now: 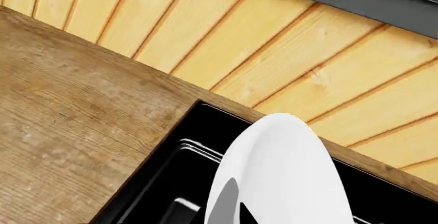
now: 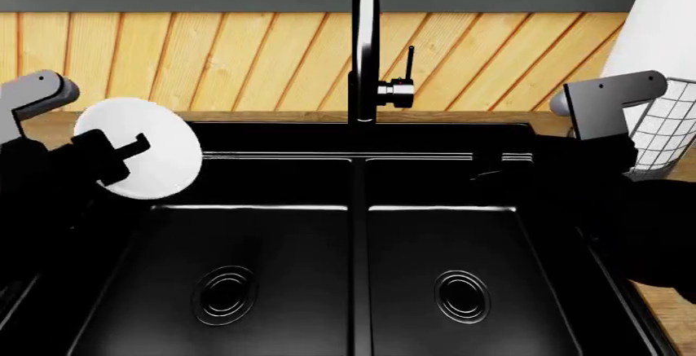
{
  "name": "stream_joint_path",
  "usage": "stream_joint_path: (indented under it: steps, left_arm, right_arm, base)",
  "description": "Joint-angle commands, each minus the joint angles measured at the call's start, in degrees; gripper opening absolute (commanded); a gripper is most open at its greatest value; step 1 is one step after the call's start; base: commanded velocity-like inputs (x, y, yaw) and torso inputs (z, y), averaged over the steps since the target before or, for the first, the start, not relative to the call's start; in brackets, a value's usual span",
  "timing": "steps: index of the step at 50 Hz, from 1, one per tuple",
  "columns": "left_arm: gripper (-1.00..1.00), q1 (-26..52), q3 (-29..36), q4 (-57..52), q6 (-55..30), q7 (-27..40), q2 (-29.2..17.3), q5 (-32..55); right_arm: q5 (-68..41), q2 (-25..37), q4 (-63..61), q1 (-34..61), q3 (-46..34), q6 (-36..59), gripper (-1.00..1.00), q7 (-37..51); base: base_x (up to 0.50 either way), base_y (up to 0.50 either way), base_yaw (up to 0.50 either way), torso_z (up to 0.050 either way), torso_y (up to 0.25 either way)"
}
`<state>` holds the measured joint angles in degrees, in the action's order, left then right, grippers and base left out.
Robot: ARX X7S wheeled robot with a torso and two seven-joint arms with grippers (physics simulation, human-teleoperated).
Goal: Pick the cup and bowl from the sink and place them on the counter for drying.
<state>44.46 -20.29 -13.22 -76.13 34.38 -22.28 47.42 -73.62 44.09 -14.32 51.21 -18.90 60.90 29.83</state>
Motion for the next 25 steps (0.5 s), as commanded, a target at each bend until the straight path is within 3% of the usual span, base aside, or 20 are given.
stream_joint_path:
  steps: [1, 12, 25]
  left_arm:
    - [-1.00, 3.89, -4.21, -3.56, 2.24, 10.24, 2.38, -3.40]
    - [-1.00, 5.00, -7.08, -4.45, 10.09, 16.98, 5.97, -8.90]
    - [-1.00, 7.31, -5.06, -2.24, 14.61, 21.51, 4.62, -15.17]
  right_arm:
    - [0.15, 0.12, -0.05, -0.75, -0.08, -0.58, 1.00, -0.17]
    - [0.53, -0.22, 0.03, -1.14, -0.55, -1.04, 1.00, -0.47]
    - [1.32, -0.42, 0.27, -2.23, -1.01, -2.08, 1.00, -1.16]
  base:
    - [0.00, 0.00, 0.00, 0.000, 0.000]
    - [0.00, 0.00, 0.00, 0.000, 0.000]
    - [0.00, 0.00, 0.00, 0.000, 0.000]
